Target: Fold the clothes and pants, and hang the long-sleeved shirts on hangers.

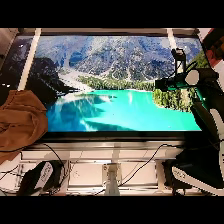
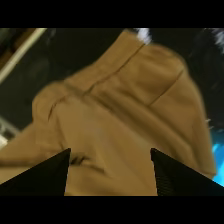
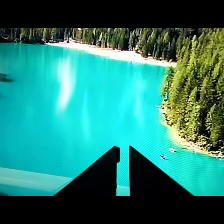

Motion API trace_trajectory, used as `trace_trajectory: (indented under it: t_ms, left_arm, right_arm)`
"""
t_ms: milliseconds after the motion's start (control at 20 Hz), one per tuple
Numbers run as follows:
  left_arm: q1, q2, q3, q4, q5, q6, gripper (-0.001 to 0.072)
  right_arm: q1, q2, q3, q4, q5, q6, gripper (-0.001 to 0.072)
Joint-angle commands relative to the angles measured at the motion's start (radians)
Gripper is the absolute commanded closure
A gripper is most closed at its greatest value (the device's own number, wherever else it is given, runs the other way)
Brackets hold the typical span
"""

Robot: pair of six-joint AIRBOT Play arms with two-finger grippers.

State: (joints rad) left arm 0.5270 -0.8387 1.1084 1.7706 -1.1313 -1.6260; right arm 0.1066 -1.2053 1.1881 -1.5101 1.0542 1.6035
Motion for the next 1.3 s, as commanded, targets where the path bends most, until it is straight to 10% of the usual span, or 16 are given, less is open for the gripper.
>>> trace_trajectory:
  t_ms: [0,250,650,1250]
  left_arm:
    - [0.128,-0.029,-0.128,-0.018,0.033,-0.035,0.0131]
    - [0.130,-0.192,-0.140,-0.060,0.063,-0.122,0.0003]
    - [0.130,-0.368,-0.140,-0.111,0.309,-0.621,0.0002]
    - [0.131,-0.419,-0.141,0.053,0.114,-0.679,0.0004]
  right_arm:
    - [0.000,-0.001,0.000,0.000,0.000,0.000,0.0608]
    - [0.000,-0.001,0.000,0.000,0.000,0.000,0.0608]
    - [0.000,-0.001,0.000,0.000,-0.004,0.000,0.0608]
    - [0.000,-0.001,0.000,0.016,-0.004,0.000,0.0608]
